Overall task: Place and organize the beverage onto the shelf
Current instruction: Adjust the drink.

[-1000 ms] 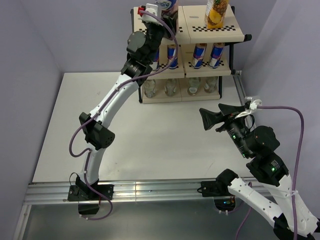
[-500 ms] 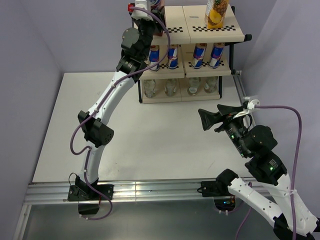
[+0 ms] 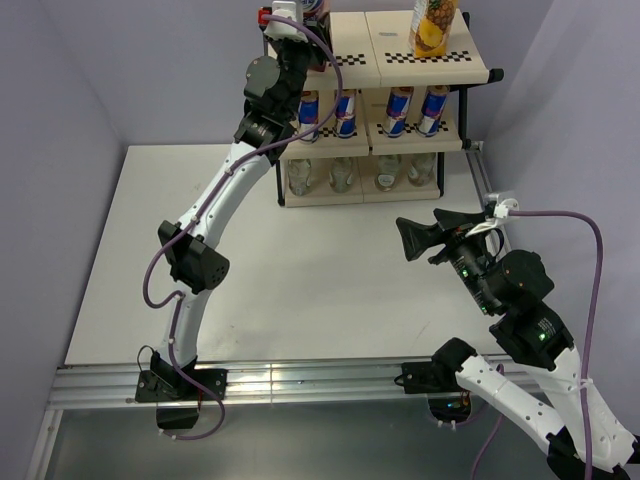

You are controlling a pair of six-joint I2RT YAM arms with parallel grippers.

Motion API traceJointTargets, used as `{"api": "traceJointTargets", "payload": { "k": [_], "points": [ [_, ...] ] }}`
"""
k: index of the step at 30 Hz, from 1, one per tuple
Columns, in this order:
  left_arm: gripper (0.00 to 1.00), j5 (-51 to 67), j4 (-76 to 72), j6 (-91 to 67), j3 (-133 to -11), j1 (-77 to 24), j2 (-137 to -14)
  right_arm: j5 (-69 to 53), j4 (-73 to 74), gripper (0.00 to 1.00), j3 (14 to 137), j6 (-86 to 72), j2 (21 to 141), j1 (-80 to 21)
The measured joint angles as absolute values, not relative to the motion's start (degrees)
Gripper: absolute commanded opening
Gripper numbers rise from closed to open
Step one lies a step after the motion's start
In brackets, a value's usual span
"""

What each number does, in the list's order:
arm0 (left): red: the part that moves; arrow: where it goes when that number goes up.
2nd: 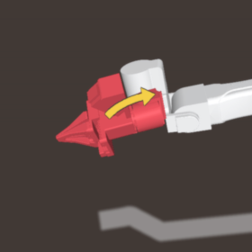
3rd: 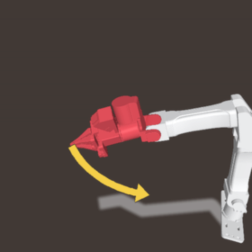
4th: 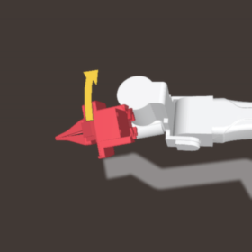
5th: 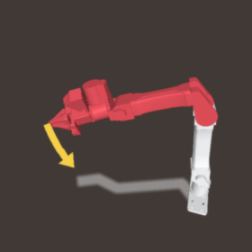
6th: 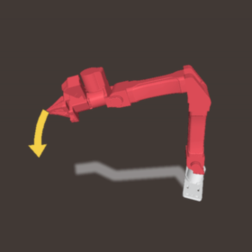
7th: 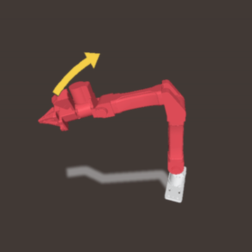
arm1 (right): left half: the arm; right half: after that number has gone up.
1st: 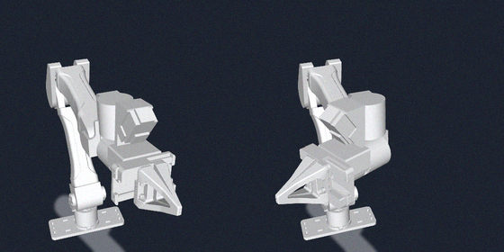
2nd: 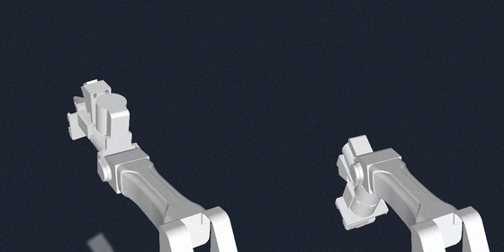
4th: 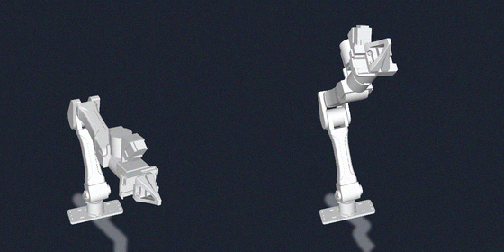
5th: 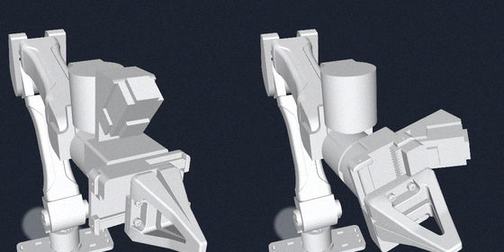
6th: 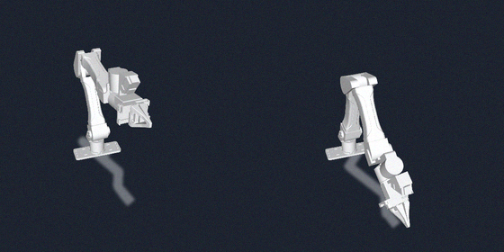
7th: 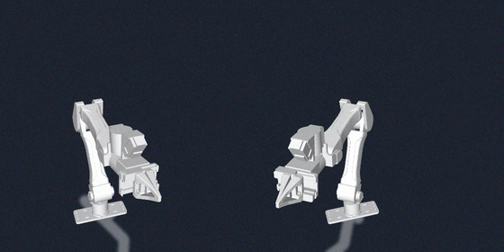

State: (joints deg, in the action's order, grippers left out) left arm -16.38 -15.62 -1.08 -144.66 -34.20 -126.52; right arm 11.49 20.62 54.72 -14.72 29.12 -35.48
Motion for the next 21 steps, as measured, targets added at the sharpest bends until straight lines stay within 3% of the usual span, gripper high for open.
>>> {"api": "traceJointTargets", "payload": {
  "k": [7,11,14,15,17,18,20,21],
  "points": [
    [0.73,-16.34,-16.16,-1.08,-144.66,-33.91,-126.82,11.44,20.6,0.98,54.54,-14.72,29.12,-35.48],
    [0.74,-16.19,-17.39,-1.17,-144.66,-33.67,-127.33,11.44,20.67,0.98,53.76,-14.72,29.15,-35.48],
    [0.63,-16.14,-18.0,-1.39,-144.7,-33.45,-127.48,11.46,20.64,0.98,53.54,-14.72,29.12,-35.48],
    [0.46,-15.94,-17.93,-1.69,-144.79,-33.36,-127.52,11.53,20.62,0.98,53.54,-14.72,29.12,-35.48],
    [0.42,-15.44,-18.0,-2.02,-144.99,-33.17,-127.79,11.51,20.62,0.98,53.54,-14.72,29.12,-35.48],
    [0.31,-15.25,-18.0,-2.33,-145.01,-33.06,-127.85,11.53,20.62,0.98,53.54,-14.7,29.12,-35.48],
    [0.28,-14.83,-18.06,-2.68,-145.01,-32.91,-127.87,11.53,20.62,0.98,53.54,-14.7,29.15,-35.48],
    [0.22,-14.72,-18.06,-2.68,-145.01,-32.86,-127.87,11.53,20.6,0.98,53.54,-14.7,29.15,-35.48]
  ]
}}
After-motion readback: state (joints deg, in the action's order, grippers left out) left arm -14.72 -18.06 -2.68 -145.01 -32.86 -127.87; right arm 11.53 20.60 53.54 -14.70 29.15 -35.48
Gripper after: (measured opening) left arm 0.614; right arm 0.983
